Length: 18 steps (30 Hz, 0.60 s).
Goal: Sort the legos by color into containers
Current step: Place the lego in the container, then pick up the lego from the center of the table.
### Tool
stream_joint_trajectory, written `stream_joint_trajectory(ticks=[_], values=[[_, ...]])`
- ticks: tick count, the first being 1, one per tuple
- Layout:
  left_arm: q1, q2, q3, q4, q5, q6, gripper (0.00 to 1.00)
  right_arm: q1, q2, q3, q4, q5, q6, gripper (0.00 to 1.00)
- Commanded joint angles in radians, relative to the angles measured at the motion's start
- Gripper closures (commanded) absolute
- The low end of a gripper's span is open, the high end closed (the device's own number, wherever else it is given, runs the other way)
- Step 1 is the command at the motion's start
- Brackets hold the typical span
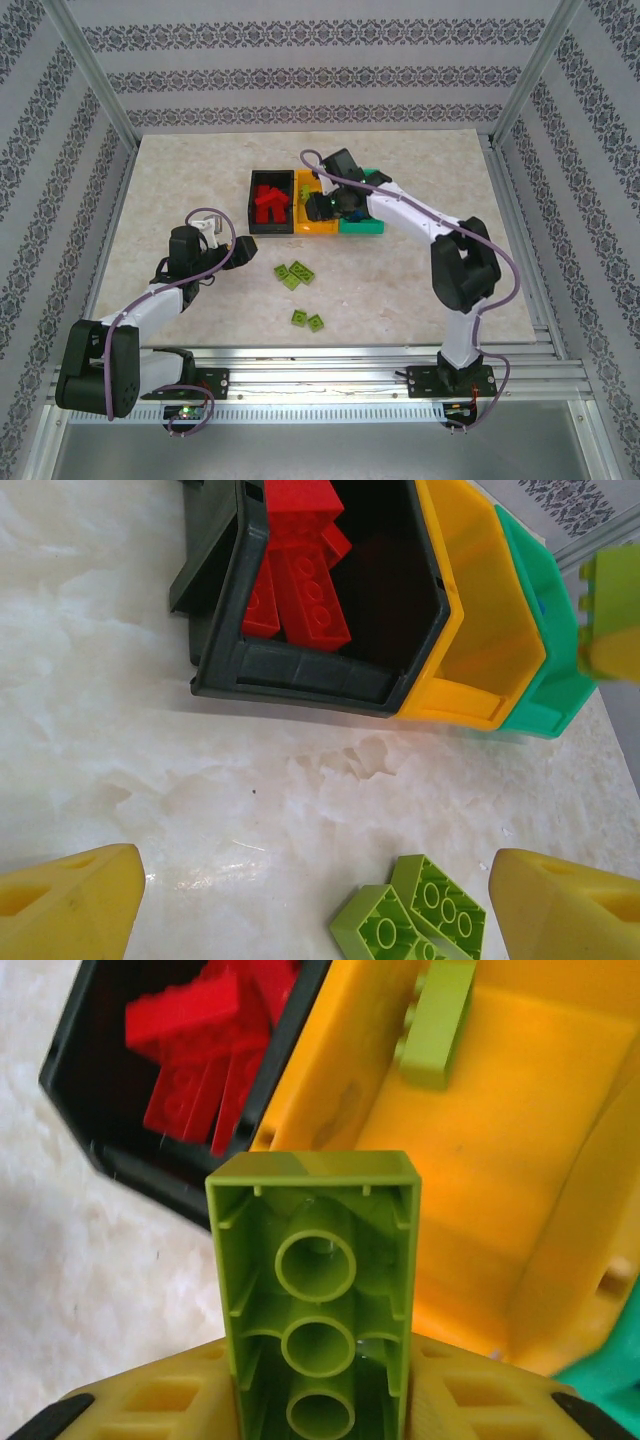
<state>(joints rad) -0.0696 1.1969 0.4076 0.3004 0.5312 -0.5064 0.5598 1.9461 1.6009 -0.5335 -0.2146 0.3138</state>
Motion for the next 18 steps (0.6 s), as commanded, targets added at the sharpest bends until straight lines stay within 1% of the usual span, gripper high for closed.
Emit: stream_joint_trajectory(ticks=[1, 5, 6, 10, 12, 15, 18], values=[[0.018, 0.007, -0.004, 0.051, 0.018, -0.006, 0.11, -0.009, 0.051, 0.1, -0.073, 0.049, -0.002, 0.57], [0.017, 0.006, -0.005, 0.051, 0.02, -0.007, 0.11, -0.027, 0.106, 0.177, -0.112, 0.078, -0.015, 0.44], [0.017, 0.007, -0.004, 0.049, 0.02, -0.005, 0.1, -0.029, 0.111, 0.185, -0.117, 0.077, -0.017, 0.42], [0.019, 0.007, -0.001, 0.044, 0.017, -0.002, 0.11, -0.018, 0.077, 0.148, -0.101, 0.049, -0.019, 0.42], [0.019, 0.008, -0.001, 0.046, 0.02, -0.004, 0.11, 0.008, 0.041, 0.104, -0.091, 0.041, -0.037, 0.42], [0.019, 0.005, -0.001, 0.042, 0.02, -0.004, 0.11, 0.063, -0.014, 0.025, -0.091, 0.072, -0.07, 0.42], [0.019, 0.008, -0.003, 0.049, 0.026, -0.008, 0.11, 0.103, -0.064, -0.083, -0.068, 0.071, -0.078, 0.41]])
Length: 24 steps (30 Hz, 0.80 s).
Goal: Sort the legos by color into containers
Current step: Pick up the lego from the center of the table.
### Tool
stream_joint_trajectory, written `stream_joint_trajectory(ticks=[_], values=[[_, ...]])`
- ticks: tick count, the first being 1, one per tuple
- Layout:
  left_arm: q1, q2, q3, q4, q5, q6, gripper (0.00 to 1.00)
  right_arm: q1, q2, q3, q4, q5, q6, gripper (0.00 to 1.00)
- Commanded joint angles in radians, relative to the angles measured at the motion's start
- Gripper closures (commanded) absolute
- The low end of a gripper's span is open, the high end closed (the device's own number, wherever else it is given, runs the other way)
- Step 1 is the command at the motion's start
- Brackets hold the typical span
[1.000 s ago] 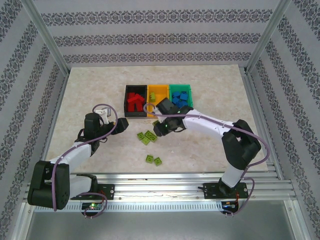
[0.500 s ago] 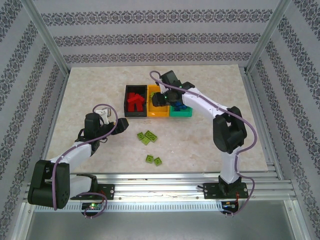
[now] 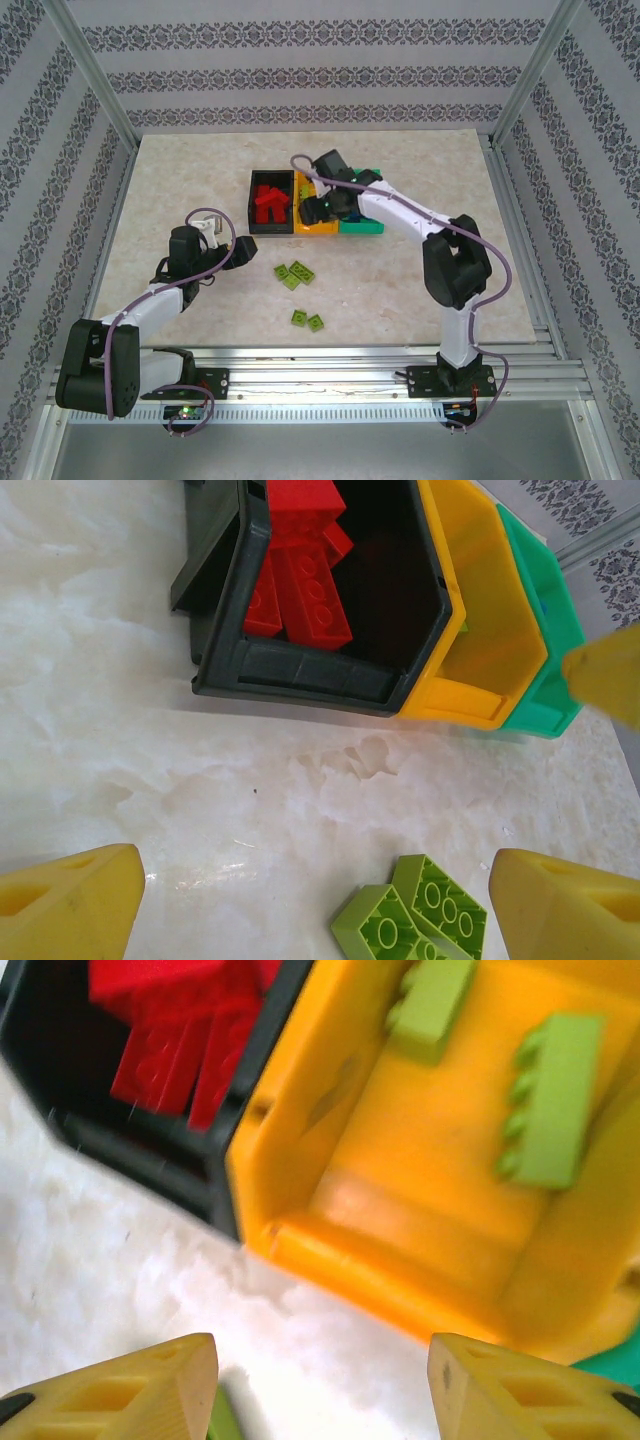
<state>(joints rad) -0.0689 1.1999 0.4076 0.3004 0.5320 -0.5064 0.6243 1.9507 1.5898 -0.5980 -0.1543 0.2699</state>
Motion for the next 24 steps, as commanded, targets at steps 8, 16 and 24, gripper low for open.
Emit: stream_joint_trajectory(ticks=[8, 16, 24], values=[[0.02, 0.015, 0.0, 0.045, 0.018, -0.004, 0.1, 0.128, -0.079, -0.23, 0.041, -0.005, -0.054, 0.43], [0.02, 0.019, 0.0, 0.05, 0.022, -0.004, 0.1, 0.178, -0.01, -0.222, 0.036, 0.012, -0.051, 0.43], [0.021, 0.023, 0.002, 0.052, 0.031, -0.006, 0.1, 0.194, 0.046, -0.207, 0.032, 0.03, -0.046, 0.41]])
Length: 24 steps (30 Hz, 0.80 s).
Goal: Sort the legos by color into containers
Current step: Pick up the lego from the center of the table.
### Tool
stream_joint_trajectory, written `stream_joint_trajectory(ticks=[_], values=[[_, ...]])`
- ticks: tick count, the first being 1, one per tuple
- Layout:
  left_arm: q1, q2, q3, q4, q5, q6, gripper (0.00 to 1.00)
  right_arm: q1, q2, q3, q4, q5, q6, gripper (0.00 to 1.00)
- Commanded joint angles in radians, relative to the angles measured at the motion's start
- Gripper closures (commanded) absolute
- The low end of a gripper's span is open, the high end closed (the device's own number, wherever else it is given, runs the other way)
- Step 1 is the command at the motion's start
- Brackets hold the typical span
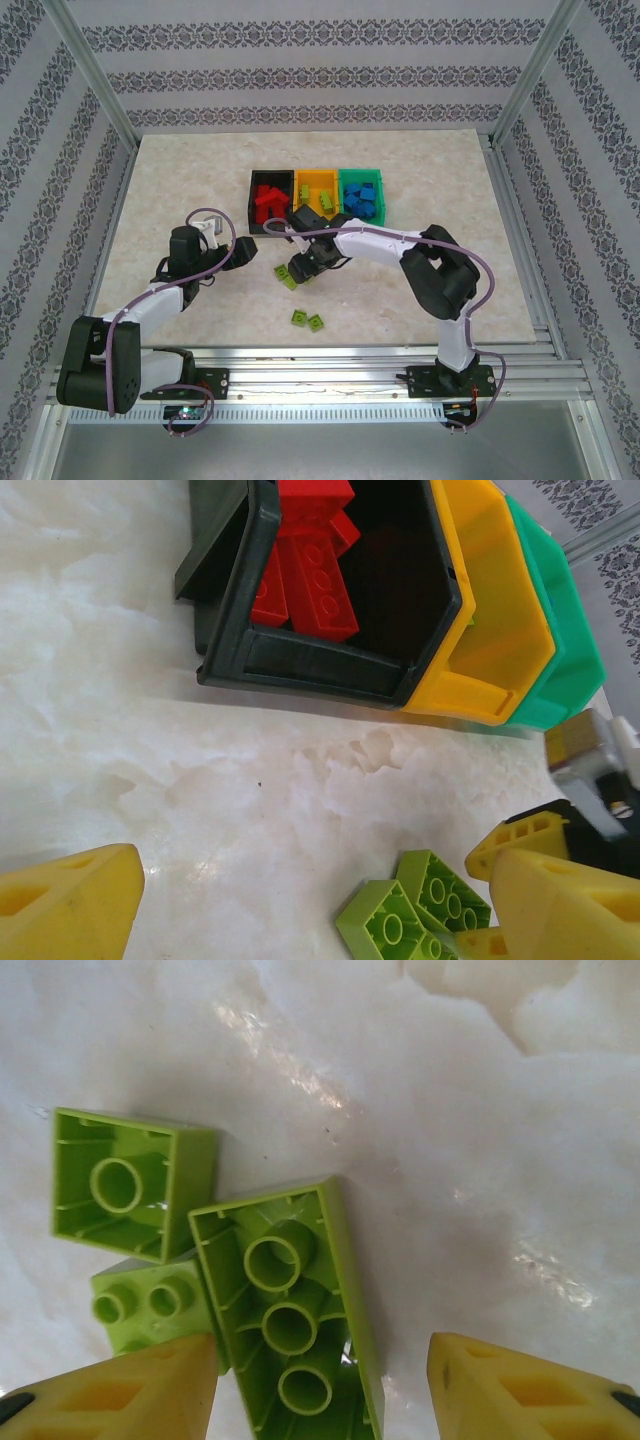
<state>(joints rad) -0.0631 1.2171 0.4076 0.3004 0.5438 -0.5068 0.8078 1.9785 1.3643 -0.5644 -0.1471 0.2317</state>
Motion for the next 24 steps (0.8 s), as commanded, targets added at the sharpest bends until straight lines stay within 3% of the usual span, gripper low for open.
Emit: stream_joint_trajectory(ticks=[1, 11, 19, 24], values=[[0.016, 0.006, 0.002, 0.052, 0.019, -0.007, 0.1, 0.011, 0.022, 0.021, -0.003, 0.02, -0.006, 0.41], [0.017, 0.012, 0.002, 0.055, 0.027, -0.009, 0.1, 0.017, 0.051, 0.023, -0.028, 0.107, -0.006, 0.44], [0.017, 0.011, 0.001, 0.058, 0.024, -0.009, 0.1, -0.002, 0.0, -0.02, 0.014, 0.061, 0.011, 0.68], [0.019, 0.012, 0.005, 0.054, 0.025, -0.006, 0.1, -0.018, -0.05, -0.01, 0.03, 0.038, 0.022, 0.72]])
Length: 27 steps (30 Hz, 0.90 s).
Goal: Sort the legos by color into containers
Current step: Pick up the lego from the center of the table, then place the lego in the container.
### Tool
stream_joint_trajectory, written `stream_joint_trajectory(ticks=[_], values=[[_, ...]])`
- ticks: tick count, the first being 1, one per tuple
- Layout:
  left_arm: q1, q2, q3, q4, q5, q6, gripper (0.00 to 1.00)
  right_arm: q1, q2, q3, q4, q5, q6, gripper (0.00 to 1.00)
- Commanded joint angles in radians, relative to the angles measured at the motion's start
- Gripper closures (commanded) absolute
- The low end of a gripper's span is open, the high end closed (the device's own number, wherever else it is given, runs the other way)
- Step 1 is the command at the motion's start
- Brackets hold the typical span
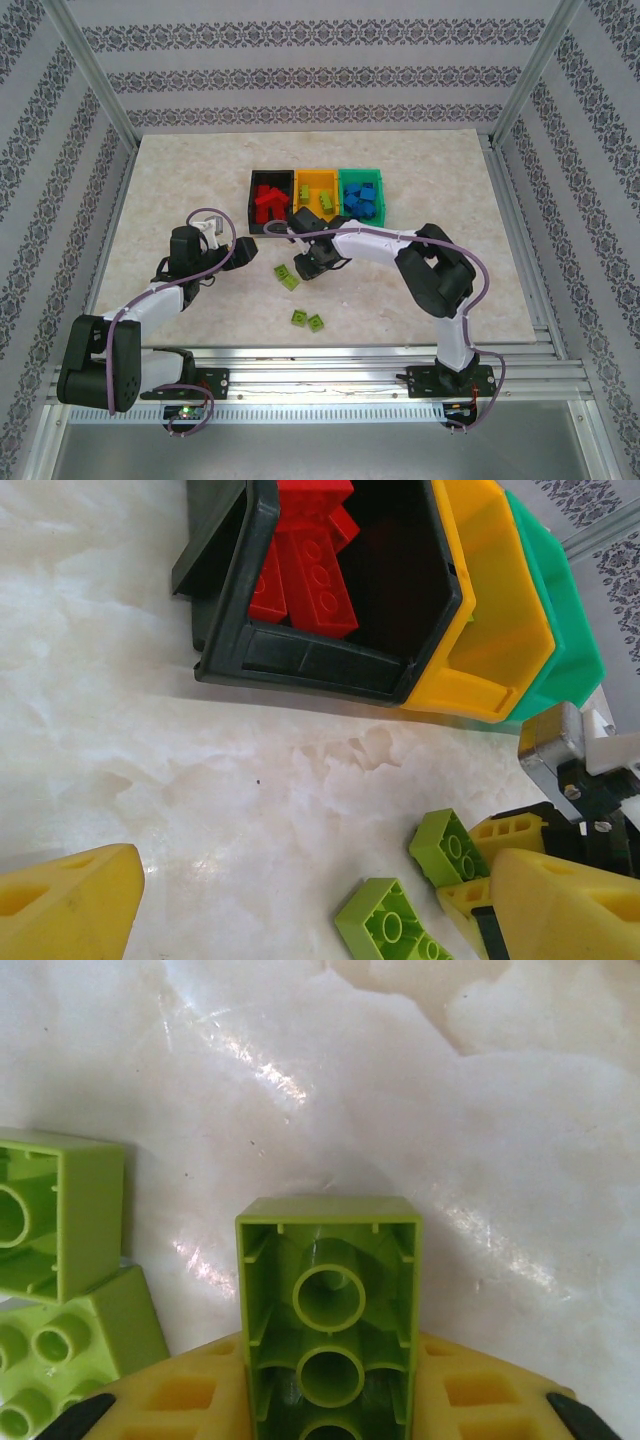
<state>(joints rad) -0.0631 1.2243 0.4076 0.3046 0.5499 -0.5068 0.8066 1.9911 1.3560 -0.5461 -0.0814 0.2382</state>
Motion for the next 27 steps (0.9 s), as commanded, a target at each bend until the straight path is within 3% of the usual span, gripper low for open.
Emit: stream_joint_trajectory(ticks=[1, 13, 16, 19, 27], values=[[0.019, 0.005, 0.004, 0.048, 0.017, -0.006, 0.1, -0.023, -0.072, 0.007, 0.012, -0.037, 0.018, 0.72], [0.022, 0.011, 0.007, 0.047, 0.023, -0.009, 0.1, -0.213, -0.043, 0.249, -0.005, -0.066, 0.065, 0.69], [0.022, 0.022, 0.011, 0.047, 0.03, -0.01, 0.1, -0.253, 0.021, 0.345, -0.021, -0.099, 0.073, 0.61], [0.023, 0.03, 0.011, 0.054, 0.036, -0.015, 0.1, -0.268, 0.077, 0.429, -0.065, -0.095, 0.062, 0.45], [0.025, 0.038, 0.013, 0.057, 0.049, -0.021, 0.1, -0.232, -0.016, 0.262, 0.021, -0.099, 0.054, 0.44]])
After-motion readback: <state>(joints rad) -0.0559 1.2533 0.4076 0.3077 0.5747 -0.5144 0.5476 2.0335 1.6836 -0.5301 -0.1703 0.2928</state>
